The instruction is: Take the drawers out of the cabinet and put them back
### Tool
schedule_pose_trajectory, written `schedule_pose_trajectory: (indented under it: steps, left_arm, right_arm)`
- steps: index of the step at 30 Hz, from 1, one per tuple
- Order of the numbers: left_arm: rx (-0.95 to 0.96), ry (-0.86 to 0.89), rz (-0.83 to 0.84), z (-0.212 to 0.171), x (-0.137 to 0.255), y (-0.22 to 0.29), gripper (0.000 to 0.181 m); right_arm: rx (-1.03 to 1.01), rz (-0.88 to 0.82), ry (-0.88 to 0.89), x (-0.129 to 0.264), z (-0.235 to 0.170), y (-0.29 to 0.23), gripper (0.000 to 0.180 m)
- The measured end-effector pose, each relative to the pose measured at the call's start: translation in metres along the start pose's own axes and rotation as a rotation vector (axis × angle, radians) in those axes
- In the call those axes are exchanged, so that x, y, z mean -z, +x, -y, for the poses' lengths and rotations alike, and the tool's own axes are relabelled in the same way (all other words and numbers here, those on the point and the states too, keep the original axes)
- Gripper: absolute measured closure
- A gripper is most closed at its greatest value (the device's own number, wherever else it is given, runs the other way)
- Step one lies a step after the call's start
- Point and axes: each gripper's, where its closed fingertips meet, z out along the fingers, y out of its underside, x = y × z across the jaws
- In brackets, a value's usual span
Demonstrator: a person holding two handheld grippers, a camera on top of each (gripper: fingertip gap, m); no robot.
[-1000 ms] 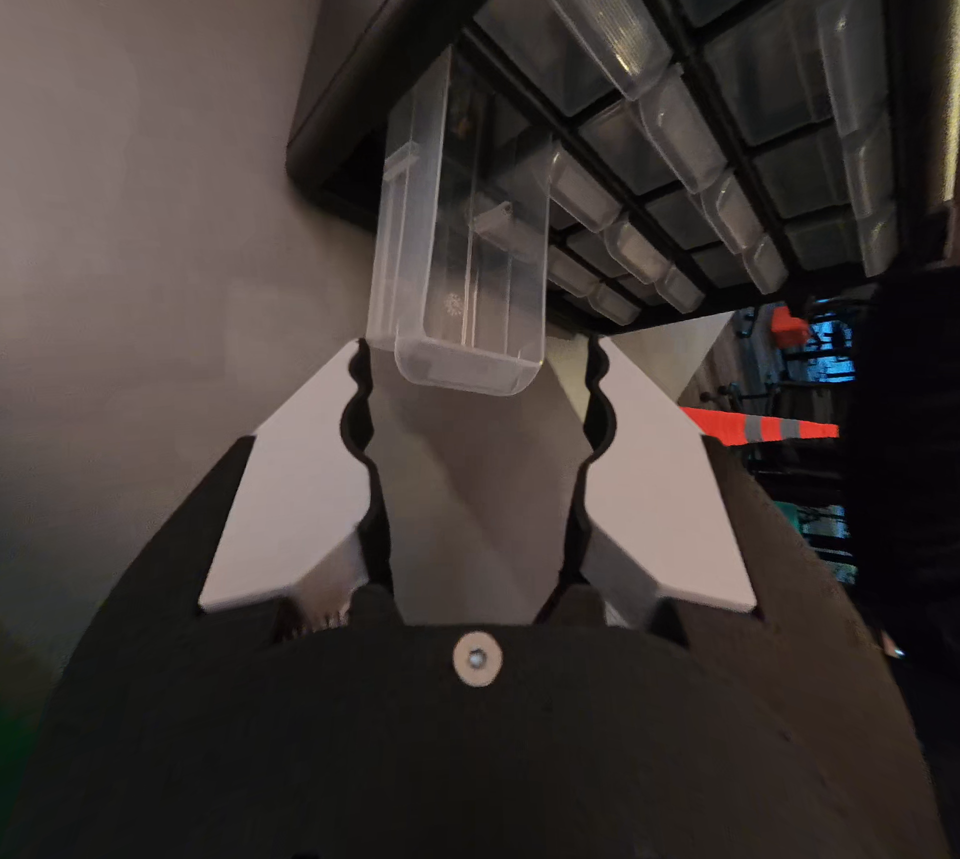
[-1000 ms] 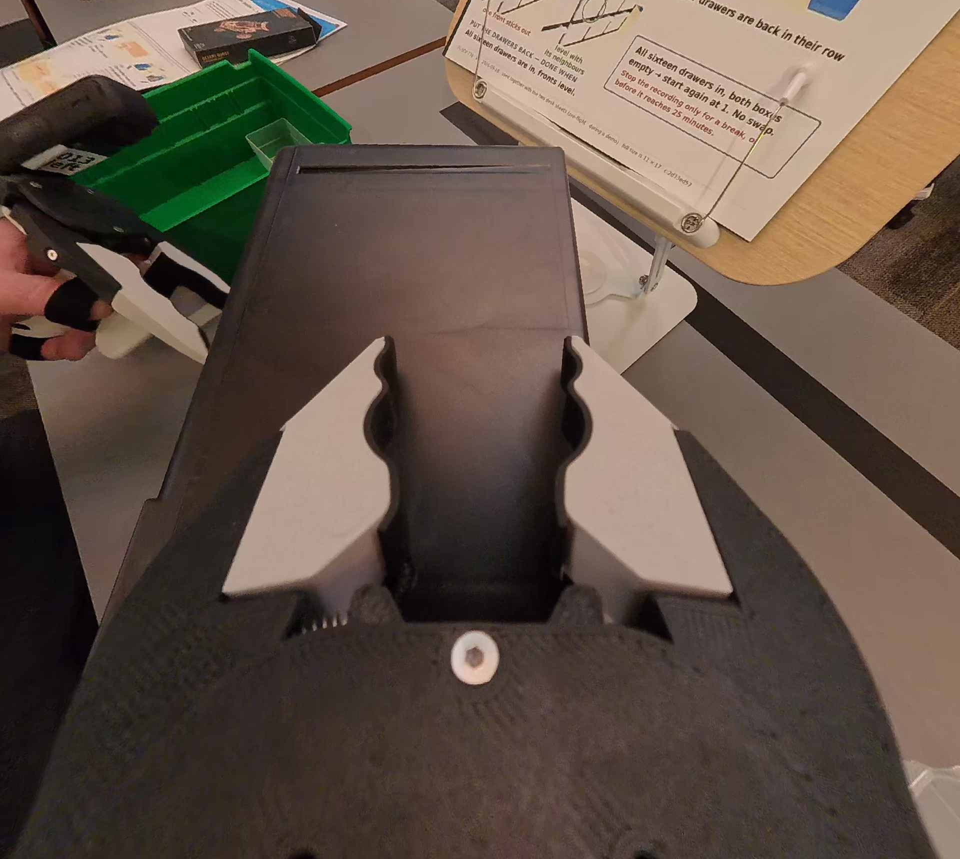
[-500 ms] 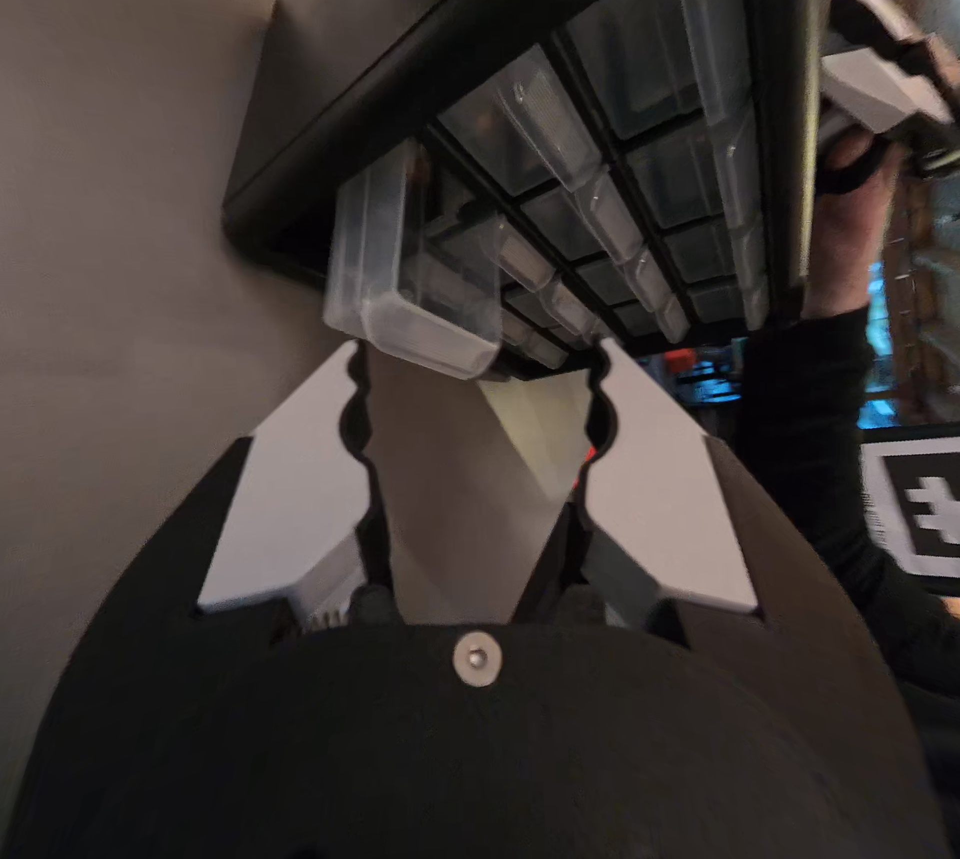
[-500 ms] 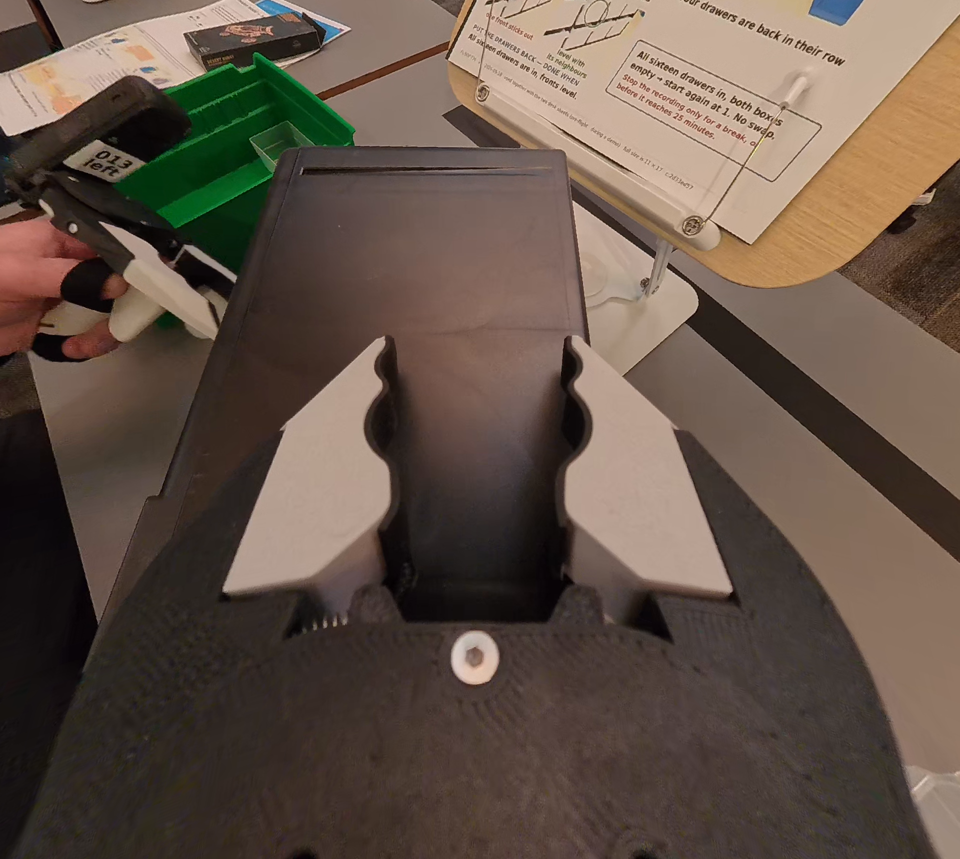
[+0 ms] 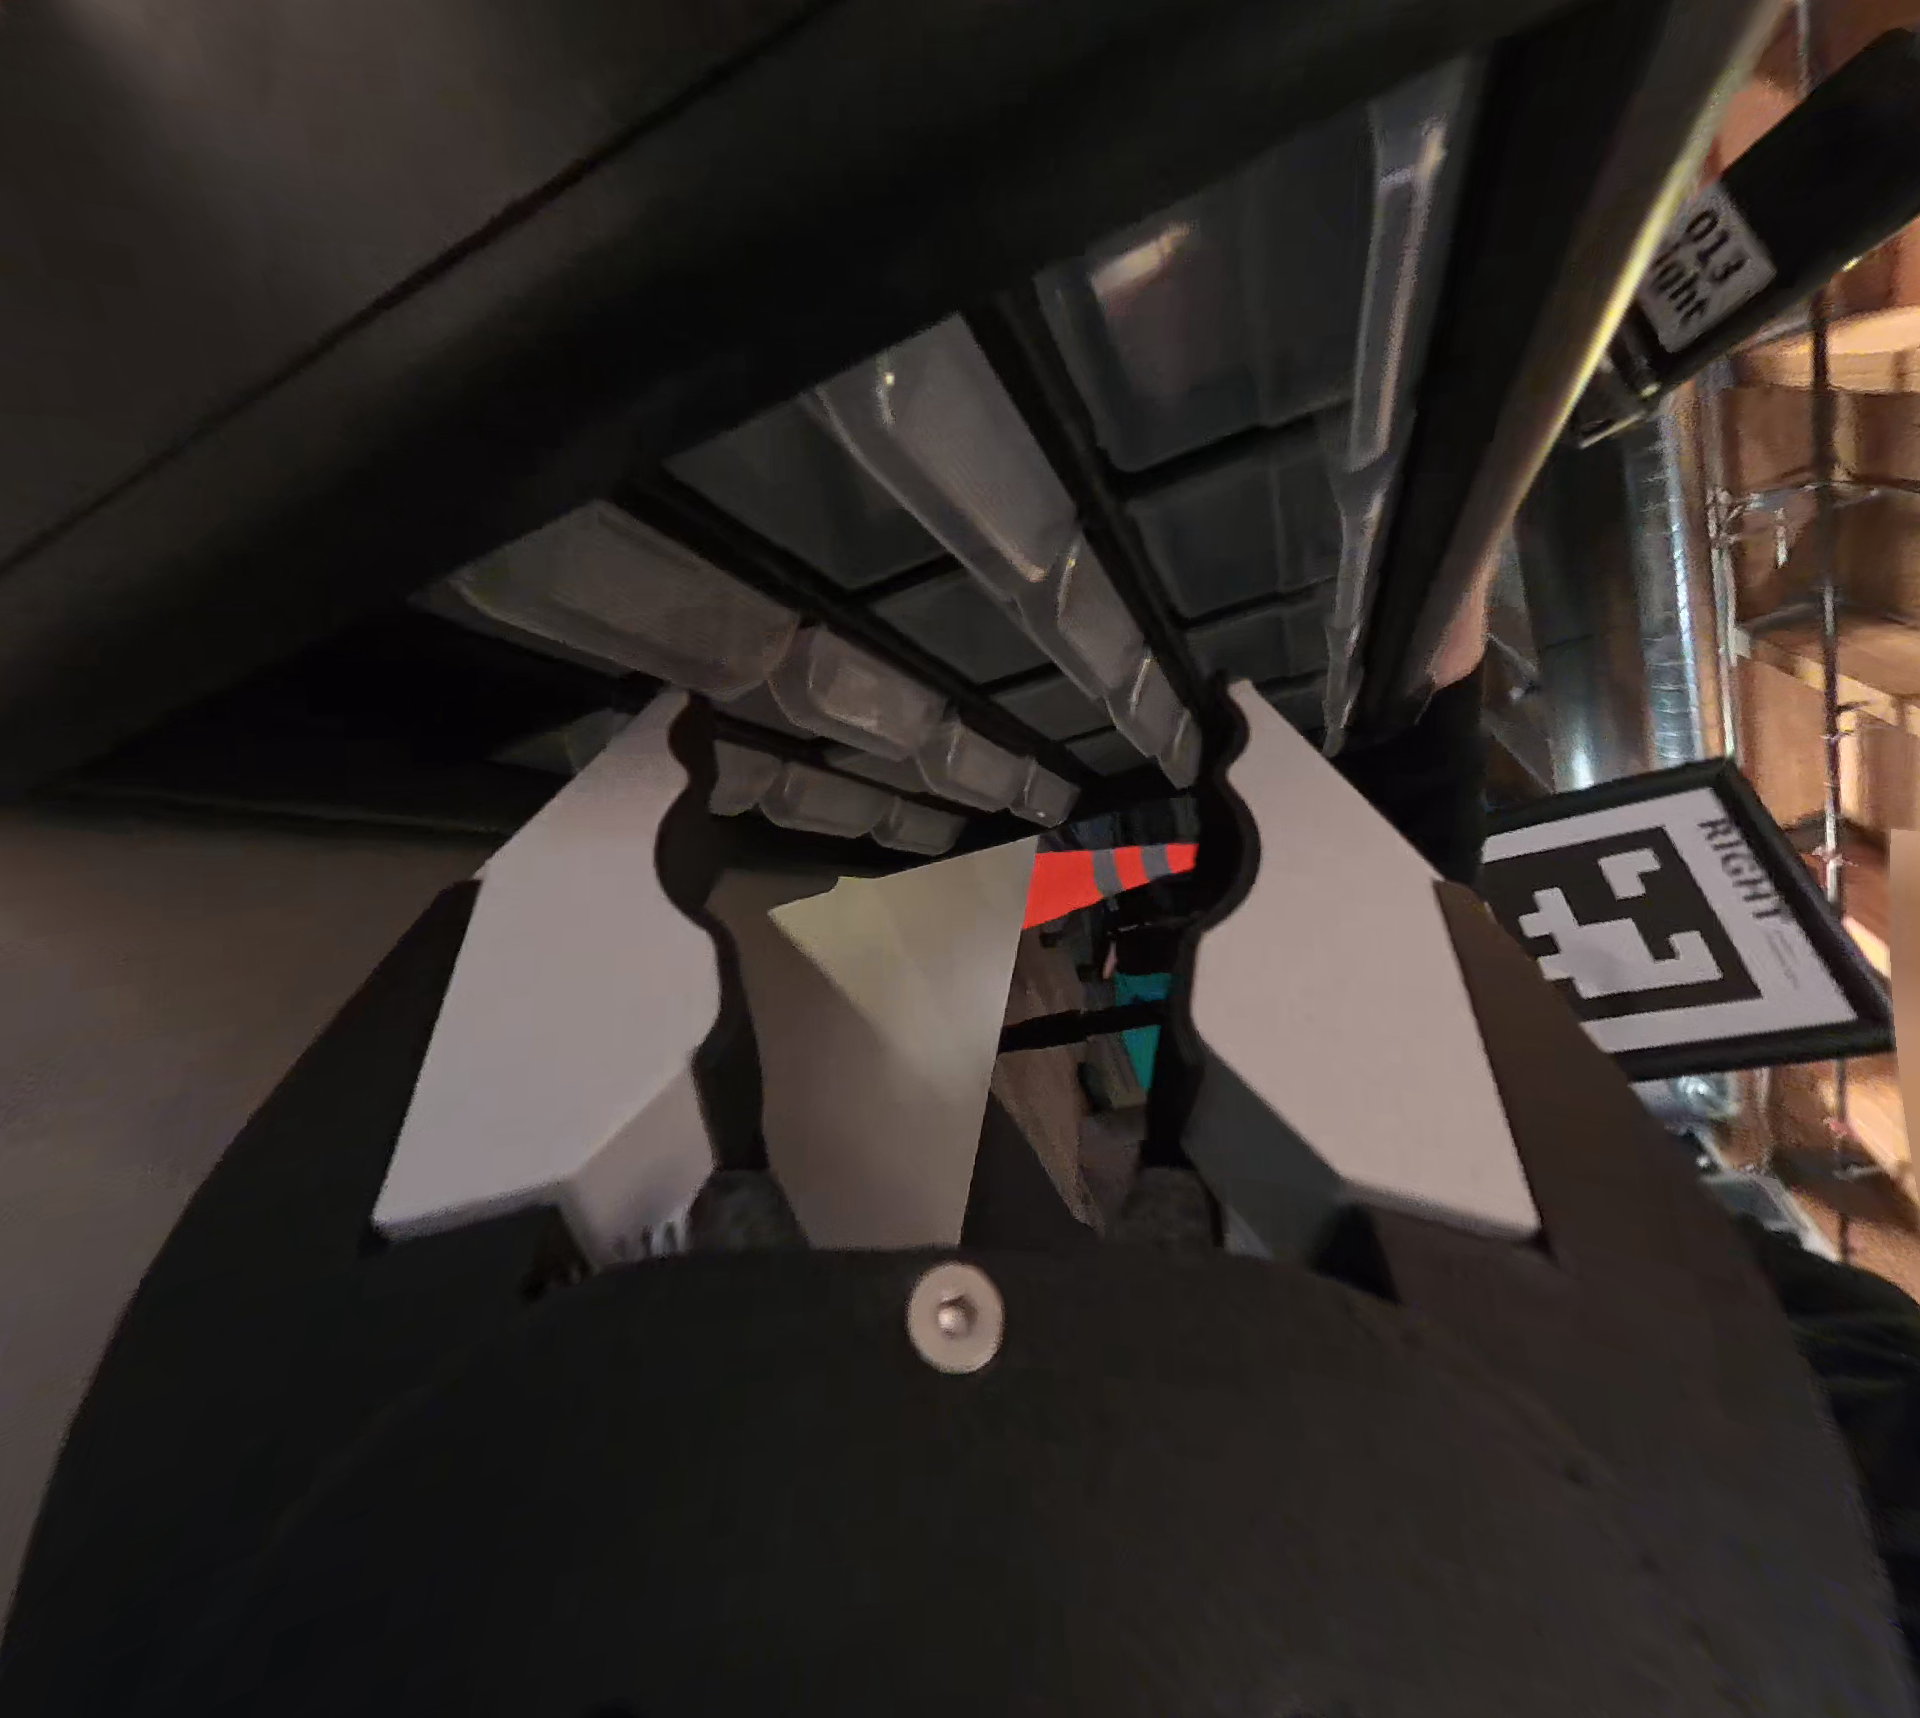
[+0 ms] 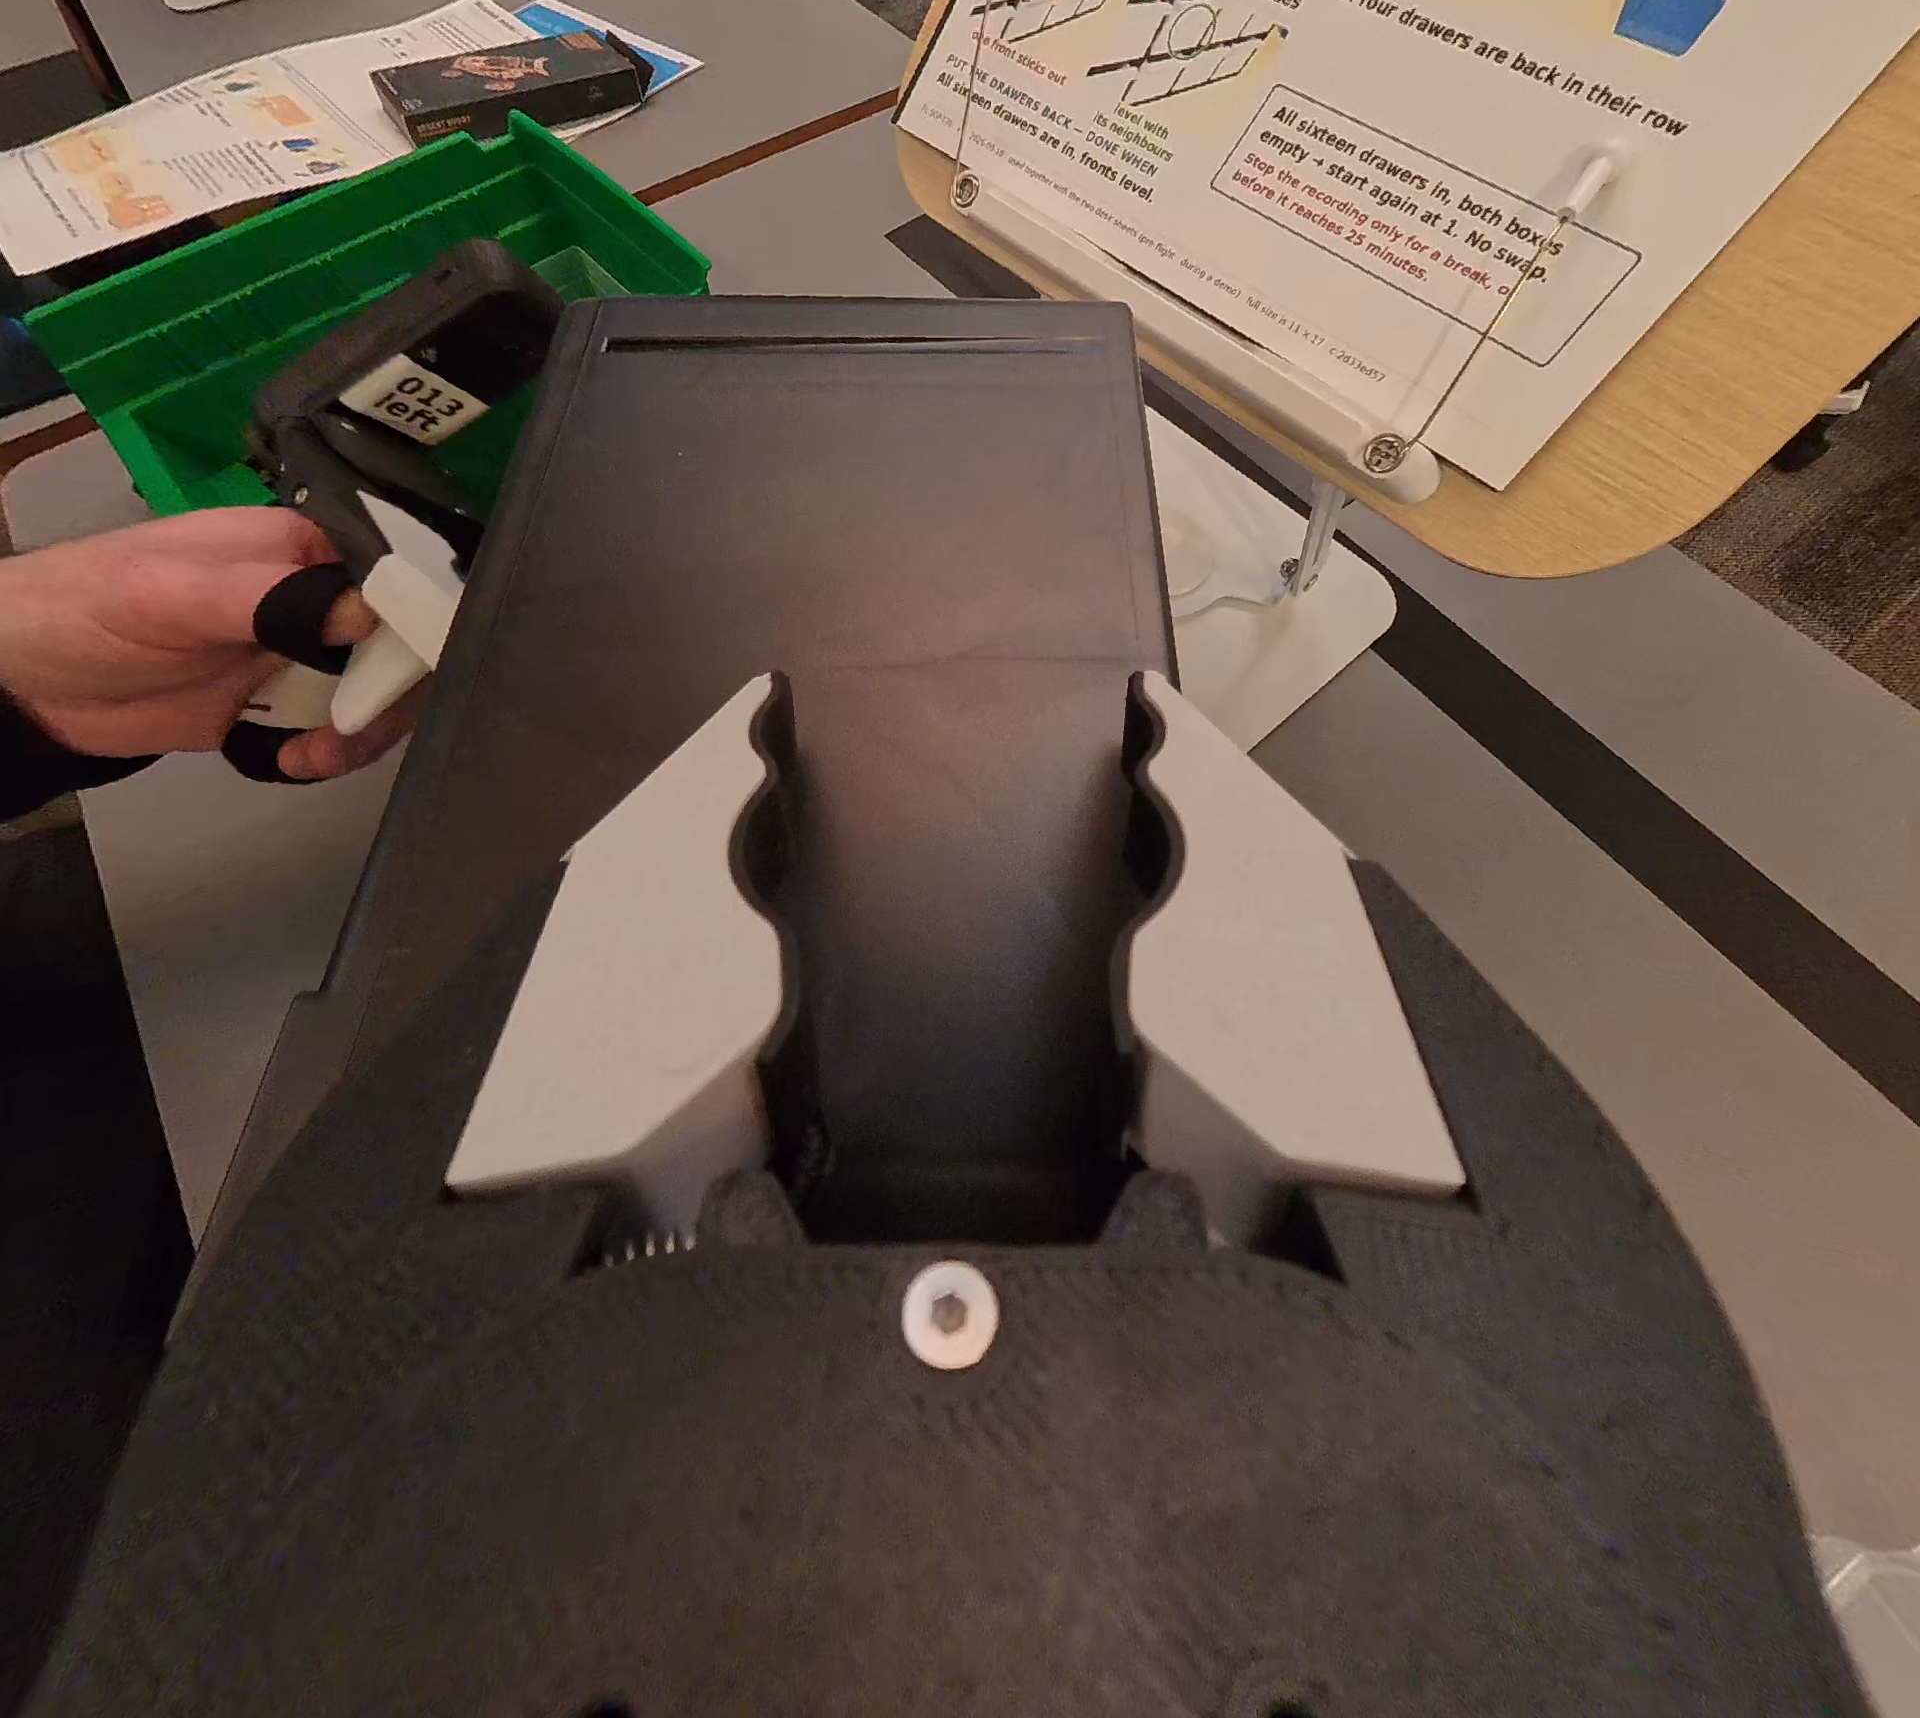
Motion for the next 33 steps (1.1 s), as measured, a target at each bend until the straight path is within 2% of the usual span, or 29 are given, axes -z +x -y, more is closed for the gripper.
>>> schedule_pose_trajectory:
  steps: [3,6,9,12,14,15,16,17,20,33]
  left_arm:
    - [-0.143,-0.020,0.061,-0.006,0.002,0.003,0.075]
    - [-0.351,-0.030,0.228,-0.007,0.023,0.007,0.081]
    - [-0.674,-0.056,0.498,0.002,0.063,0.015,0.084]
    - [-1.090,-0.048,0.870,0.032,0.122,0.018,0.089]
    - [-1.260,-0.113,1.159,0.047,0.161,0.011,0.098]
    - [-1.291,-0.140,1.301,0.054,0.180,0.006,0.096]
    - [-1.271,-0.147,1.373,0.057,0.192,0.002,0.097]
    - [-1.230,-0.133,1.412,0.058,0.201,-0.002,0.100]
    - [-1.152,-0.130,1.502,0.062,0.221,-0.014,0.092]
    - [-1.118,-0.126,1.519,0.069,0.238,-0.024,0.085]
  right_arm:
    - [0.002,0.002,0.001,0.000,0.000,0.000,0.117]
    - [0.004,0.006,0.003,0.000,0.000,0.000,0.117]
    - [0.005,0.008,0.006,0.000,0.000,-0.001,0.117]
    - [0.006,0.009,0.007,0.000,0.000,-0.001,0.117]
    - [0.007,0.009,0.010,0.001,0.000,0.000,0.117]
    - [0.007,0.009,0.009,0.001,0.000,0.000,0.117]
    - [0.006,0.009,0.009,0.001,0.000,0.000,0.117]
    - [0.006,0.008,0.009,0.001,0.000,0.000,0.117]
    - [0.004,0.007,0.010,0.001,0.000,0.000,0.117]
    - [0.001,0.004,0.007,0.001,0.000,0.000,0.117]
